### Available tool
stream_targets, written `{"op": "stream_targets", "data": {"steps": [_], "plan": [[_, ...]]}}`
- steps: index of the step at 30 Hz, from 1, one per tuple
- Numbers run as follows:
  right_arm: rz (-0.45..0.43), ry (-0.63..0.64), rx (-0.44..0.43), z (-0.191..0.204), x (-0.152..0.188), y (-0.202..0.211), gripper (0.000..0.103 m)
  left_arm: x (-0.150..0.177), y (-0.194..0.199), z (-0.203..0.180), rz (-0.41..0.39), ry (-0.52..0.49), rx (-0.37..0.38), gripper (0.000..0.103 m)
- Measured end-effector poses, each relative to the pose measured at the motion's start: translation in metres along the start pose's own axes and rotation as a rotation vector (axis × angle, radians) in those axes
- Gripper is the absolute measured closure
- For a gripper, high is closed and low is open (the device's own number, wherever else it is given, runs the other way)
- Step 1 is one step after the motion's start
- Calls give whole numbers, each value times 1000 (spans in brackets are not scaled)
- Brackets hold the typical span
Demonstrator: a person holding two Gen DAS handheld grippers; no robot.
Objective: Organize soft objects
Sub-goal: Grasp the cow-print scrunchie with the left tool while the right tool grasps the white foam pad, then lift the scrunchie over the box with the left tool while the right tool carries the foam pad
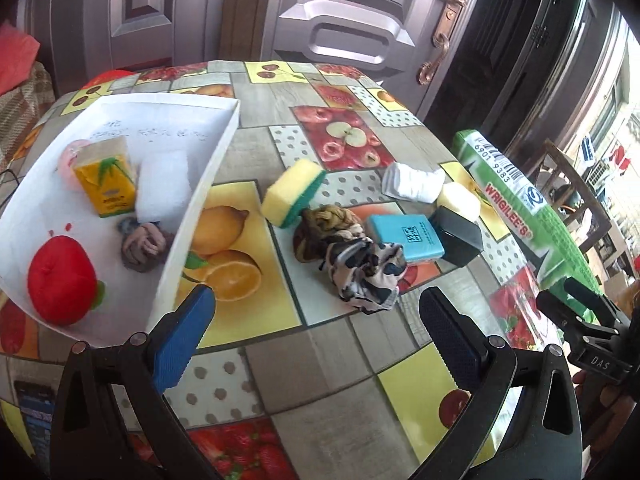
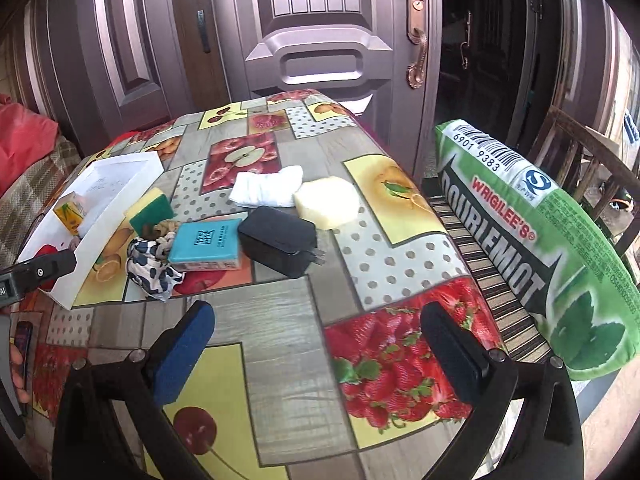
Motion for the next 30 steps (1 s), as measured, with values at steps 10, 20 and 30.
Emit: {"op": "stream_targets", "data": {"steps": [10, 20, 30], "plan": [[-59, -51, -11, -56, -50, -31, 0, 16, -63, -23, 113, 21, 5, 38], [98, 15, -141, -14, -57, -136, 0, 12, -48, -6, 61, 75, 1, 68], [164, 130, -160, 18, -38, -172, 16, -2, -32, 7, 12, 86, -55, 68]]}}
Point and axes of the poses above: each gripper's, at about its wrist camera, not at the fingertips, and y roughly against the way its jaws point, z to its left, x to its underside, the point moved 6 cm from there along -y, roughly the way its jaws point, and after that the axes turned 13 degrees about -z, right-handed, at the moved point
